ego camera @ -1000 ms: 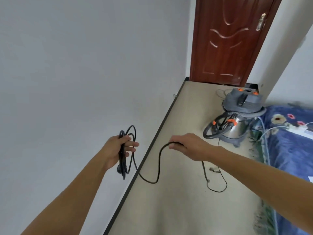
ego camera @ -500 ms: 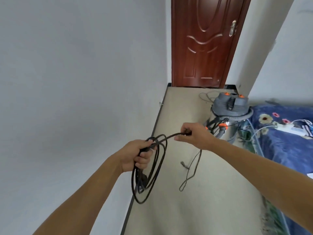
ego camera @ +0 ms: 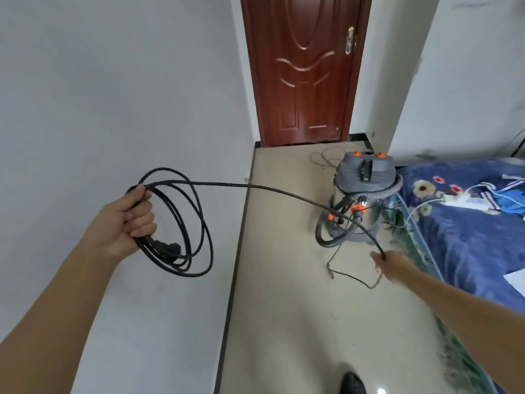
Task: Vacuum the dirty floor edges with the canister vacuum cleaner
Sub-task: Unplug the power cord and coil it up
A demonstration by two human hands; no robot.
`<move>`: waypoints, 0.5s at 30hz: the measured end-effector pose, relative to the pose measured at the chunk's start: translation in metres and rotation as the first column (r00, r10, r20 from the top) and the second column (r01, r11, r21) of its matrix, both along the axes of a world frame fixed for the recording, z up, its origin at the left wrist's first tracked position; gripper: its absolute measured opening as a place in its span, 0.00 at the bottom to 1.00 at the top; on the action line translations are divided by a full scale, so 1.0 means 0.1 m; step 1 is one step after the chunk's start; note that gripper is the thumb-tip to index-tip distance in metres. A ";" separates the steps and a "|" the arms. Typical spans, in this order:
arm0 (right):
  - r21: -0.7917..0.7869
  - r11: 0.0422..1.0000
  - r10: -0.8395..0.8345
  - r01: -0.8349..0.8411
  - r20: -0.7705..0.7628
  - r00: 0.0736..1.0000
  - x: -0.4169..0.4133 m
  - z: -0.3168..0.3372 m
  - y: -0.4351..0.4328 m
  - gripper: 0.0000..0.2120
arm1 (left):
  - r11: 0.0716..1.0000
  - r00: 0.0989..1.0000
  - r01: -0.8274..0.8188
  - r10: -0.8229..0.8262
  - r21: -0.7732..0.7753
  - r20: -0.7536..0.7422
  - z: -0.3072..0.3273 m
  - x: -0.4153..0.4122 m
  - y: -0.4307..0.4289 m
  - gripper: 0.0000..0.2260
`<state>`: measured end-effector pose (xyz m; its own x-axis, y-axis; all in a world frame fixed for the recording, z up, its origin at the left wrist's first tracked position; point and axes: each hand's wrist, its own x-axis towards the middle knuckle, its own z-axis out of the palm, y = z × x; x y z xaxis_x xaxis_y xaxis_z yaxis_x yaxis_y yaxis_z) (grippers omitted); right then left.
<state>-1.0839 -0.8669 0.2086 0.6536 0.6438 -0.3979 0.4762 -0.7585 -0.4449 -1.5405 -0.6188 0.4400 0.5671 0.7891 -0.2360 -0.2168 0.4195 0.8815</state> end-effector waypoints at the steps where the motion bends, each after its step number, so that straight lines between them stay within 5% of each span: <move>1: 0.002 0.999 0.050 -0.050 -0.023 0.998 -0.04 0.04 0.11 0.22 | 0.997 0.993 -0.068 0.072 0.041 -0.096 -0.07 0.16 0.02 0.16; 3: -0.058 0.961 0.271 -0.271 -0.004 0.962 -0.11 0.16 0.32 0.21 | 0.996 0.979 -0.084 0.088 0.028 -0.184 -0.29 0.50 0.09 0.11; 7: -0.149 0.740 0.668 -0.656 0.055 0.742 -0.22 0.54 0.69 0.18 | 0.998 0.934 -0.063 0.060 0.001 -0.353 -0.72 1.19 0.17 0.07; 11: 0.157 0.529 0.801 -0.834 0.230 0.552 -0.15 0.96 1.09 0.12 | 1.000 0.897 -0.002 0.008 0.016 -0.442 -0.91 1.78 0.21 0.05; 15: 0.435 0.457 0.762 -0.776 0.259 0.593 -0.04 1.31 1.56 0.11 | 0.992 0.909 0.116 -0.126 -0.049 -0.398 -0.97 2.30 0.20 0.08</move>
